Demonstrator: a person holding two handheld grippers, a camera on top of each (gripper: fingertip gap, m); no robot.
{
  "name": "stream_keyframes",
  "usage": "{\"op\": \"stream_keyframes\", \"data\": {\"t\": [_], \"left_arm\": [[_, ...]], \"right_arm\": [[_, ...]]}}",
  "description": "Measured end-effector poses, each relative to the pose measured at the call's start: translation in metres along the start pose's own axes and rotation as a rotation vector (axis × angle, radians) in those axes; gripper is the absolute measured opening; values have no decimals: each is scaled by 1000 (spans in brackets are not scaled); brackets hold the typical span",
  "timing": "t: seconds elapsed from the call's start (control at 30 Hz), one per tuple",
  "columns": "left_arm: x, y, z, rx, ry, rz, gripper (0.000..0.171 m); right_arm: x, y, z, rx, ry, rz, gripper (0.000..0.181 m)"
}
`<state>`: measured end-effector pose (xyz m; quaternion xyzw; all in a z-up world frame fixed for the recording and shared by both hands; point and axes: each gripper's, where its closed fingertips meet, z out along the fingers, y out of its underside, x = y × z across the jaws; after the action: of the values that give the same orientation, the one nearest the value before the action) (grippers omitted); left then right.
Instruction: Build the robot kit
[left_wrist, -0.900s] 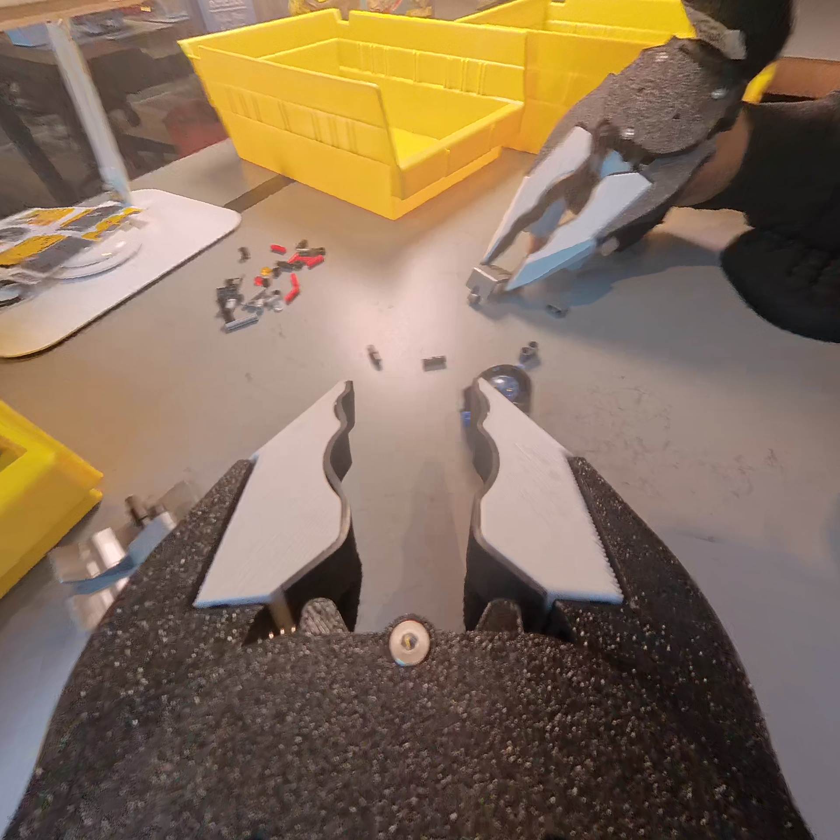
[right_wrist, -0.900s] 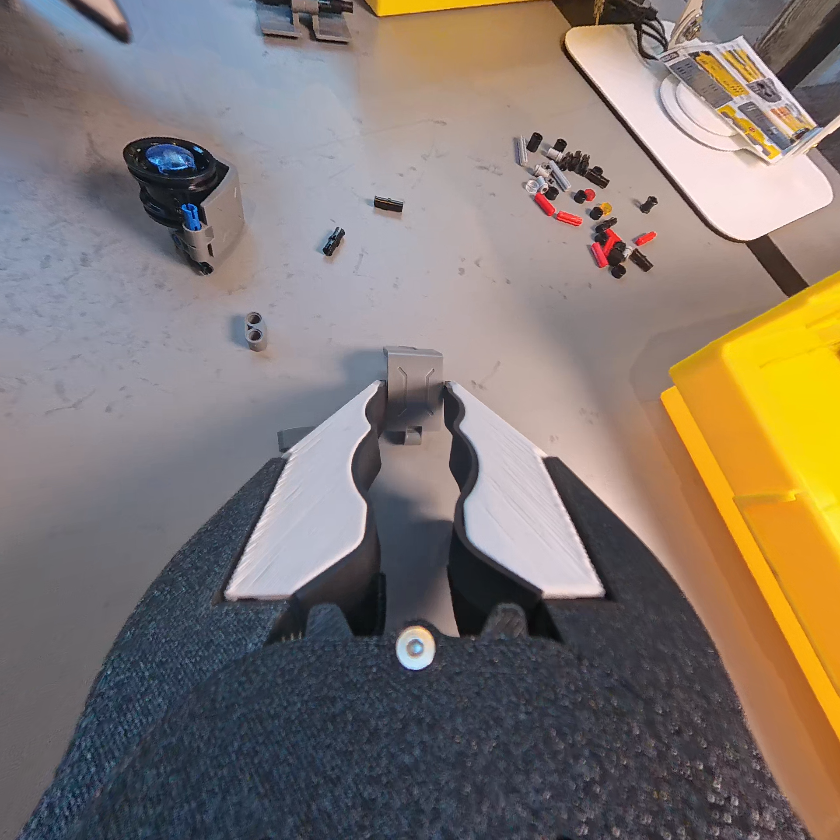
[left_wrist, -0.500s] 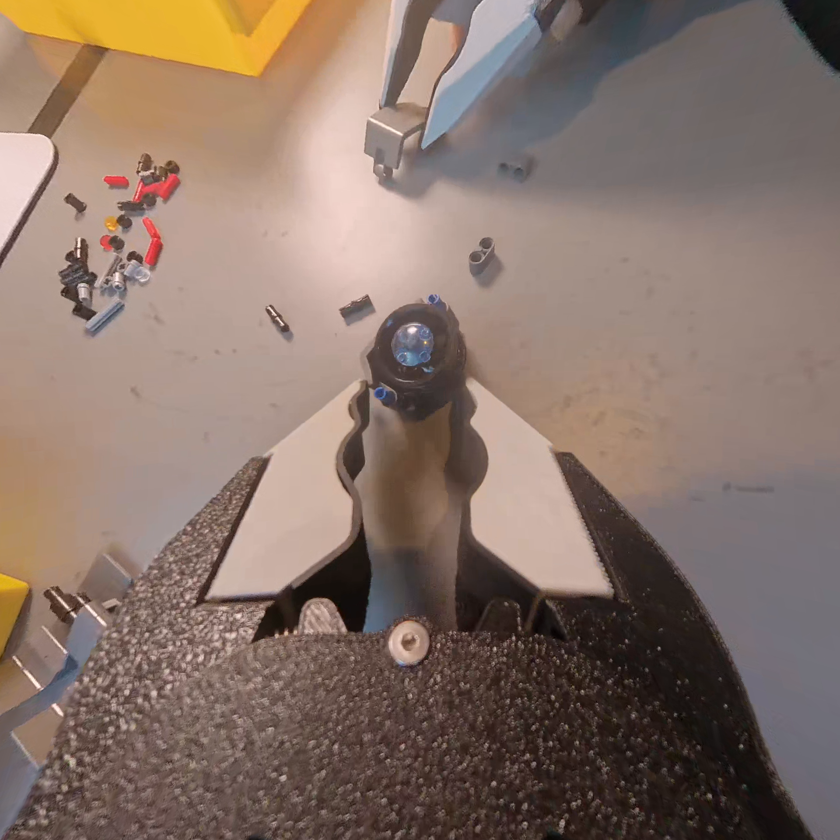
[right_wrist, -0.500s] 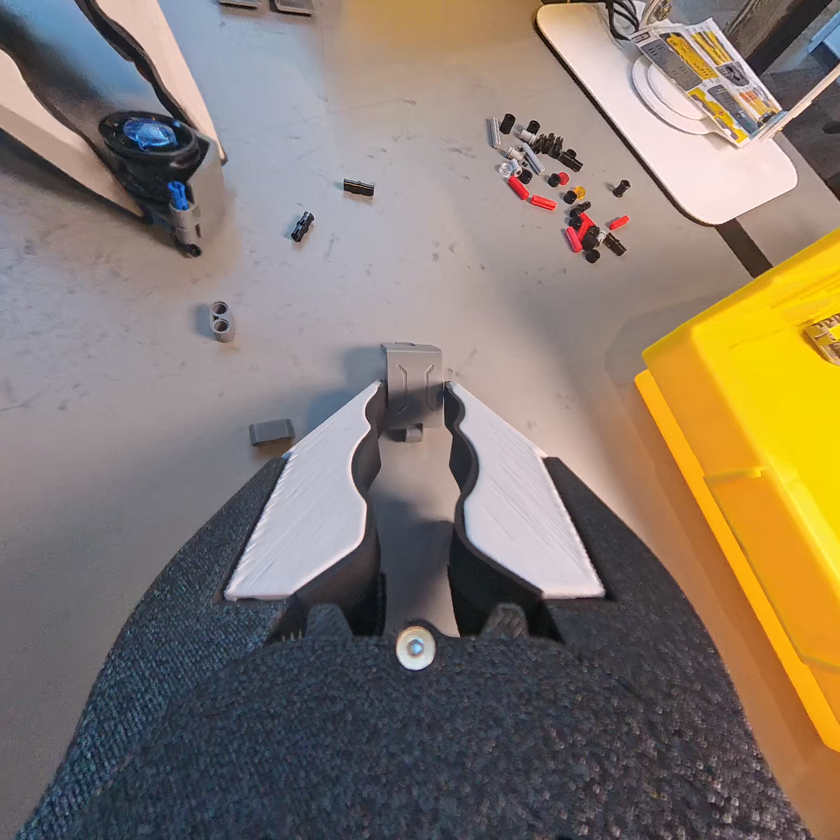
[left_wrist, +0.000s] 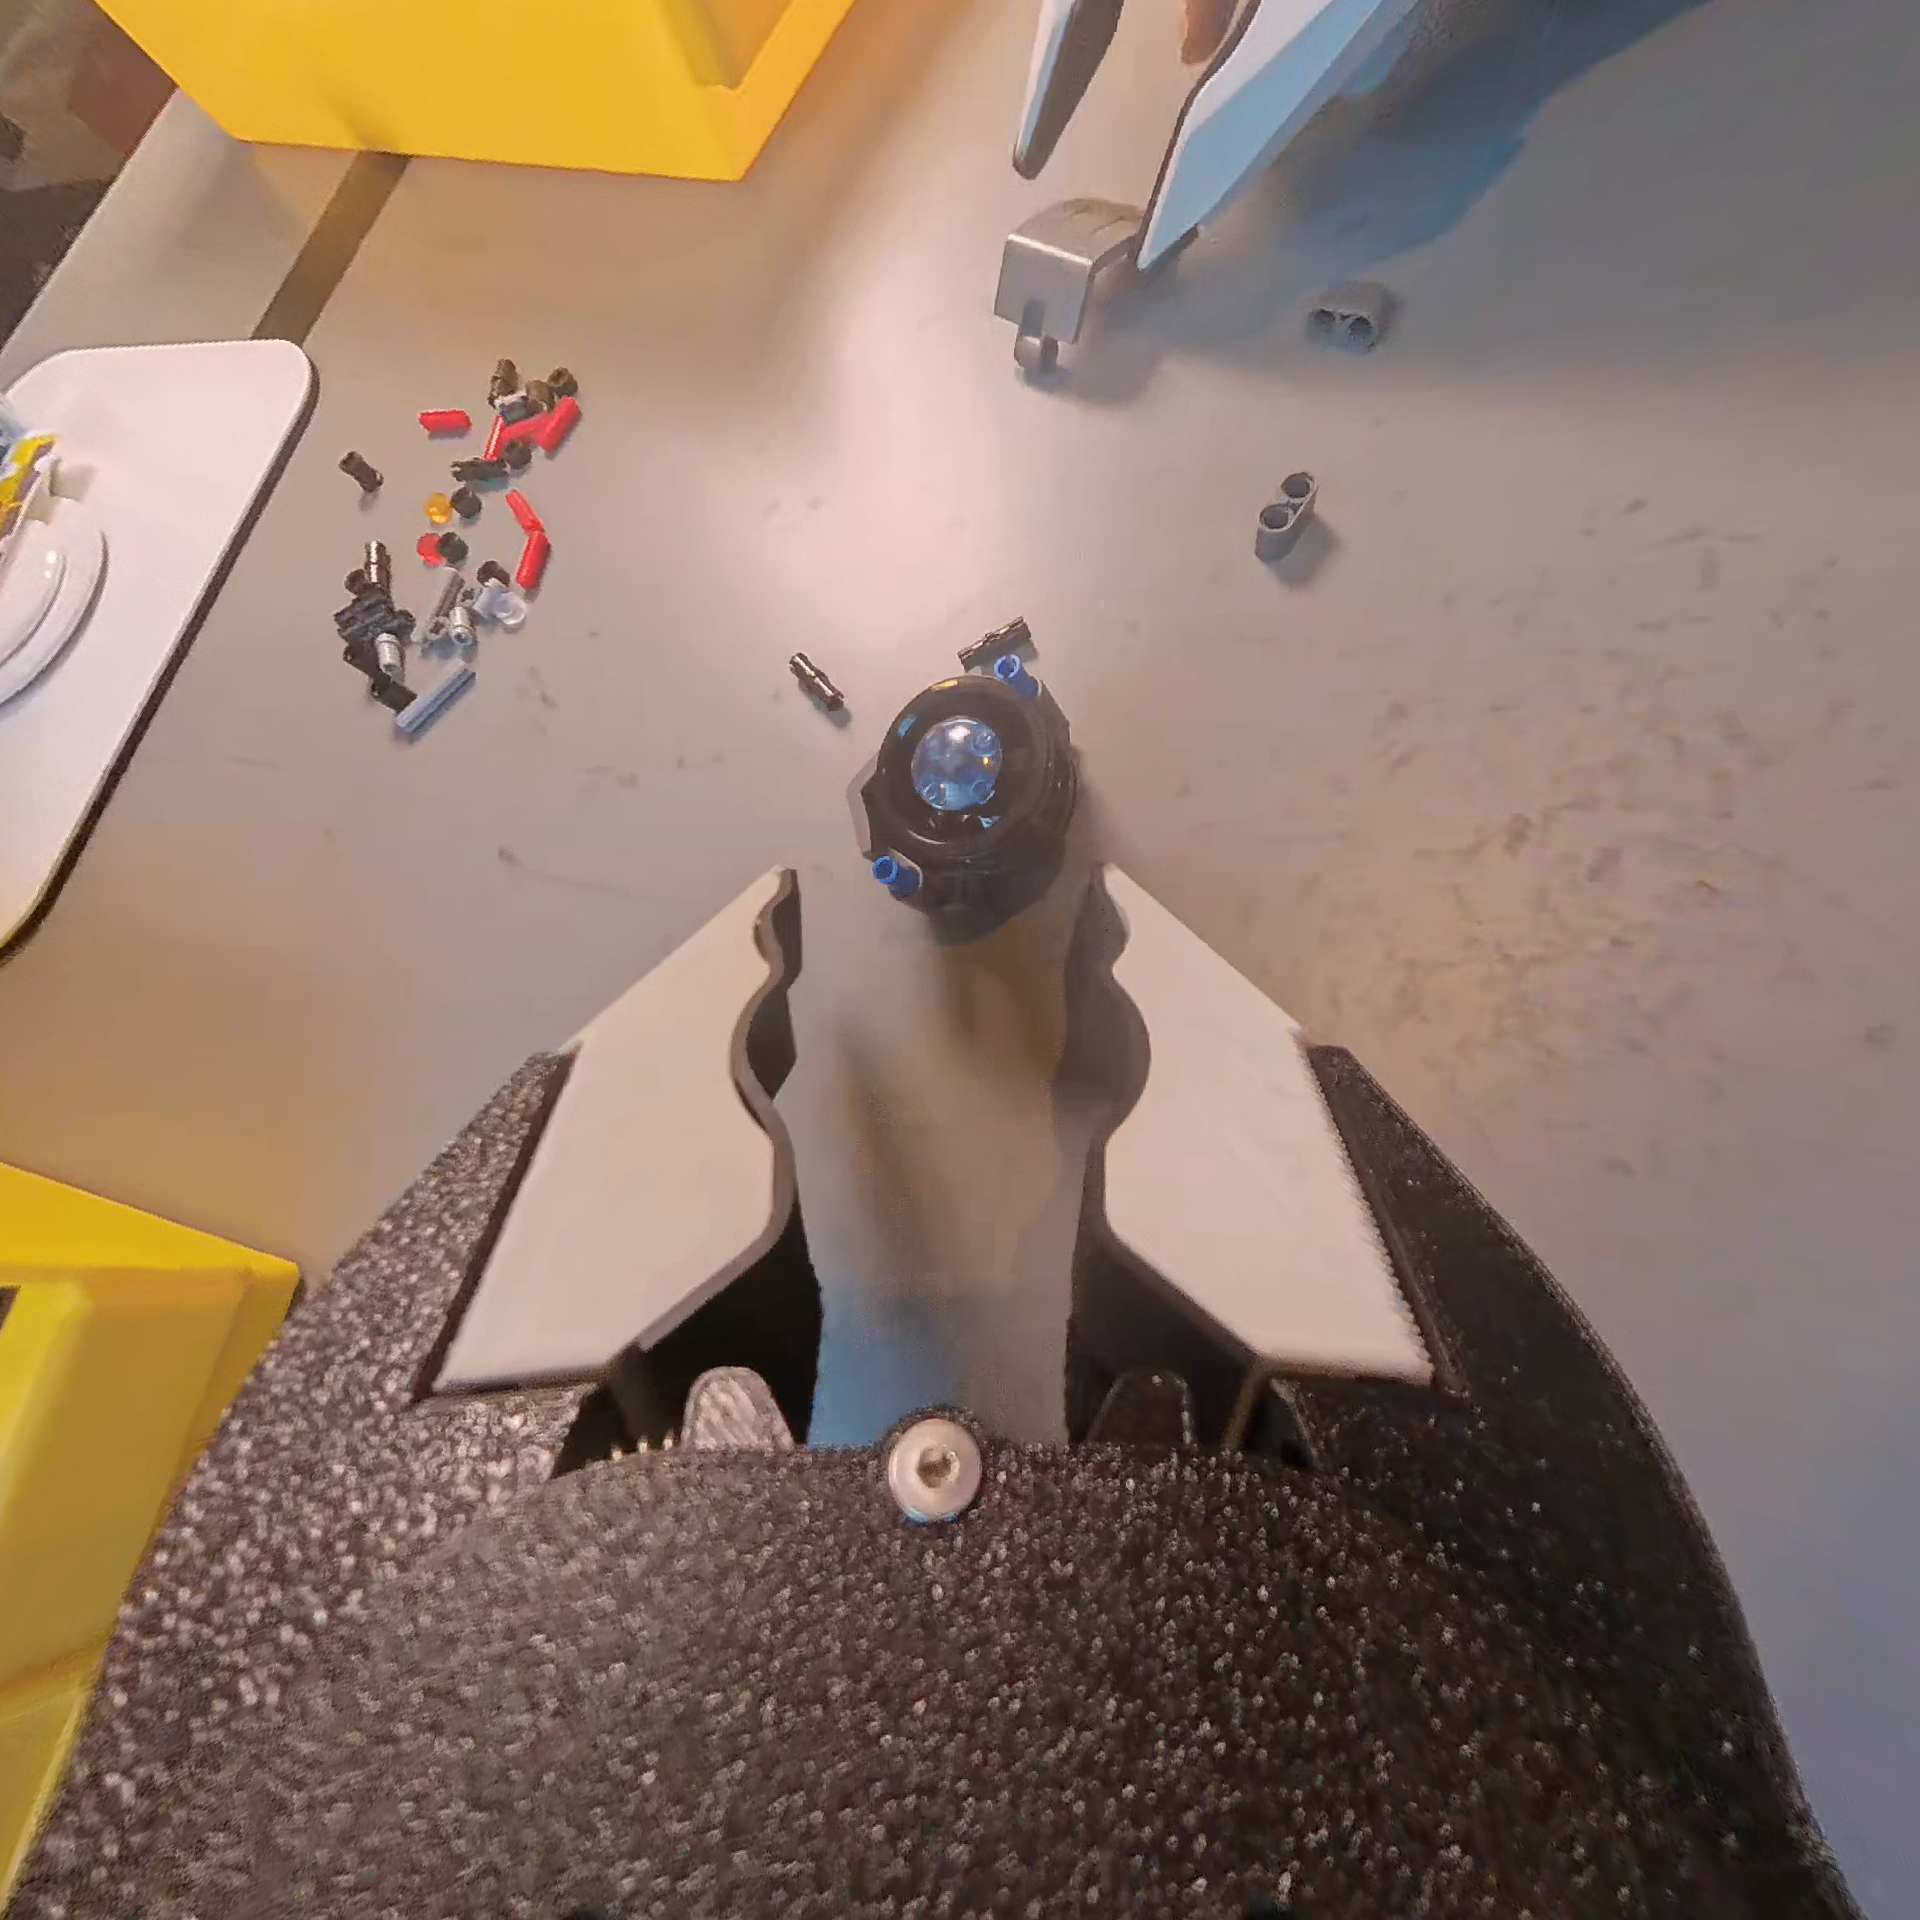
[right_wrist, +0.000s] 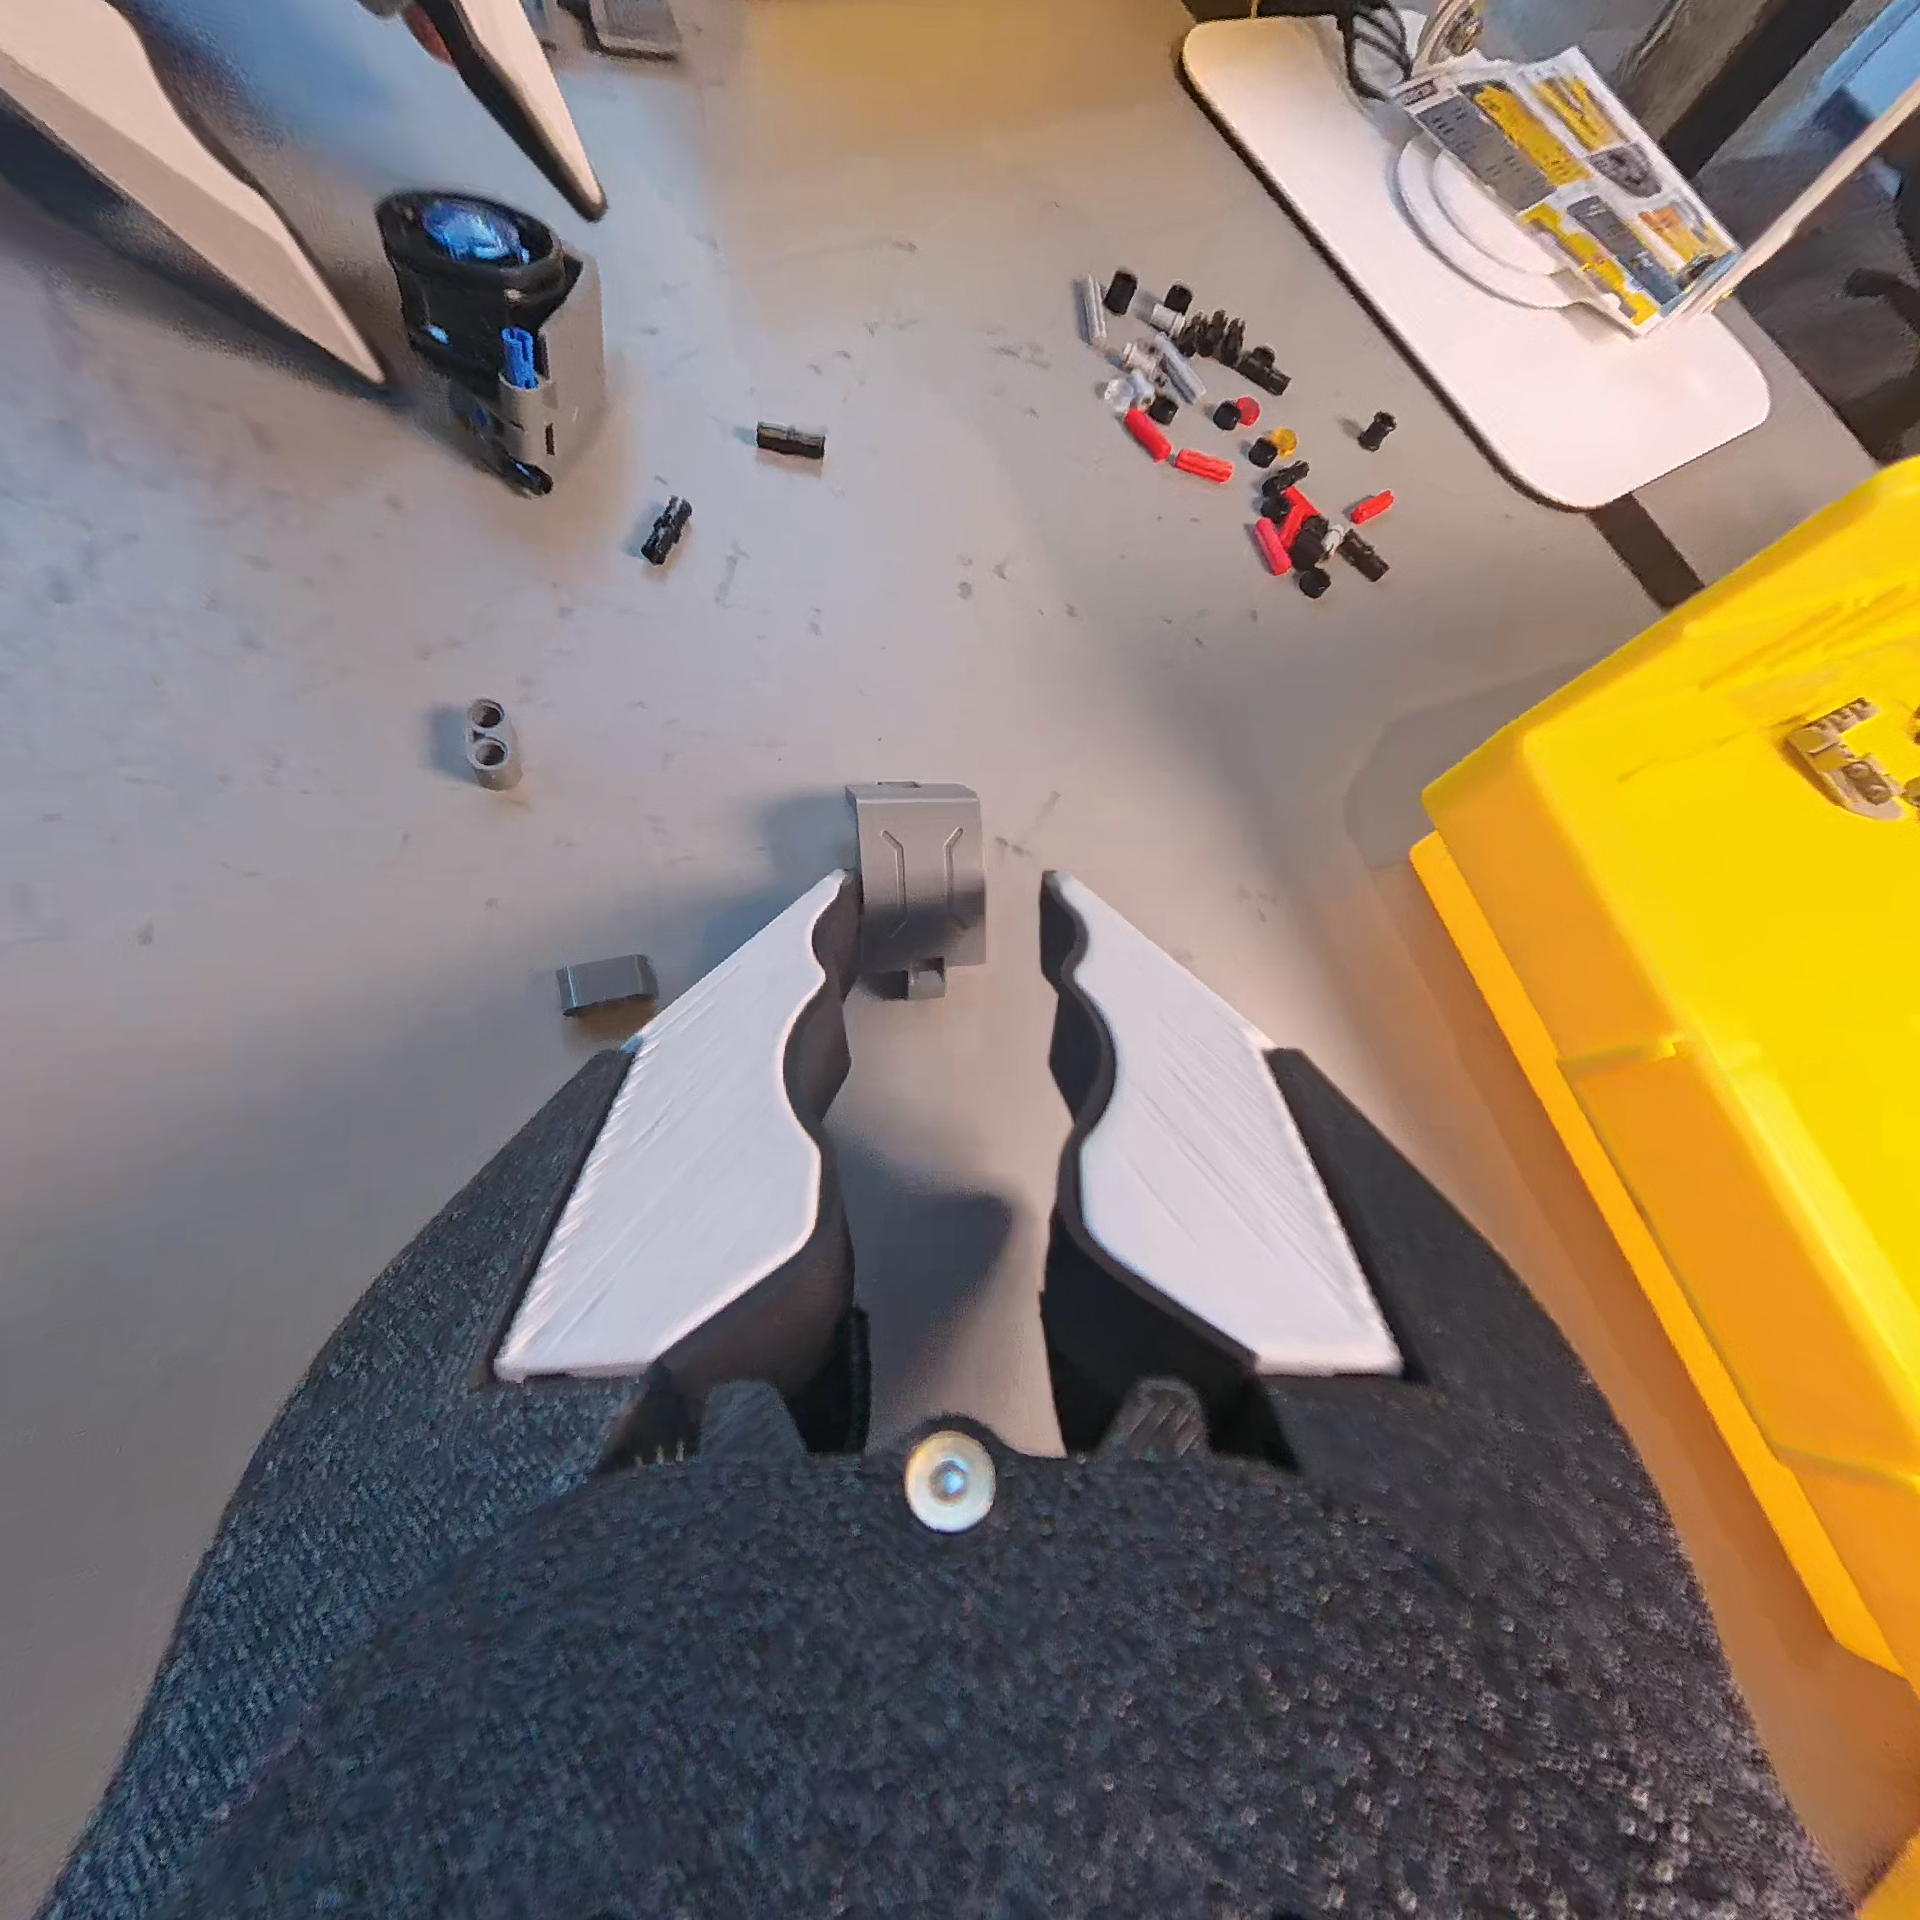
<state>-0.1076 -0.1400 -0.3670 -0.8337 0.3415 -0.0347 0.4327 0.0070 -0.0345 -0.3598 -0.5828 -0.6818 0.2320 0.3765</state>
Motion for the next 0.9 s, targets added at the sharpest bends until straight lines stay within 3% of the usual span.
{"op": "stream_keyframes", "data": {"t": [0.17, 0.23, 0.4, 0.47, 0.53, 0.63, 0.77, 0.9], "left_arm": [[1, -22, -28, 151, -11, -114, 54], [3, -24, -34, 172, -24, -133, 52], [14, -30, -30, 164, -26, -86, 51], [20, -31, -28, 168, -9, -82, 50], [26, -34, -27, 179, 9, -80, 47], [39, -49, -31, 238, 65, -92, 44], [61, -71, -39, 341, 191, -132, 39], [70, -75, -43, 357, 149, 12, 29]], "right_arm": [[-7, -37, -36, 192, -107, 0, 38], [-21, -29, -36, 147, -180, -21, 37], [-4, -8, -2, 21, -56, -34, 37], [-6, 0, 9, -36, -77, -40, 23], [-22, -15, 4, 19, -197, 54, 22], [-57, -70, -24, 252, -504, 335, 23], [-110, -82, -26, 239, -758, 441, 23], [-133, -101, -26, 273, -854, 516, 23]]}}
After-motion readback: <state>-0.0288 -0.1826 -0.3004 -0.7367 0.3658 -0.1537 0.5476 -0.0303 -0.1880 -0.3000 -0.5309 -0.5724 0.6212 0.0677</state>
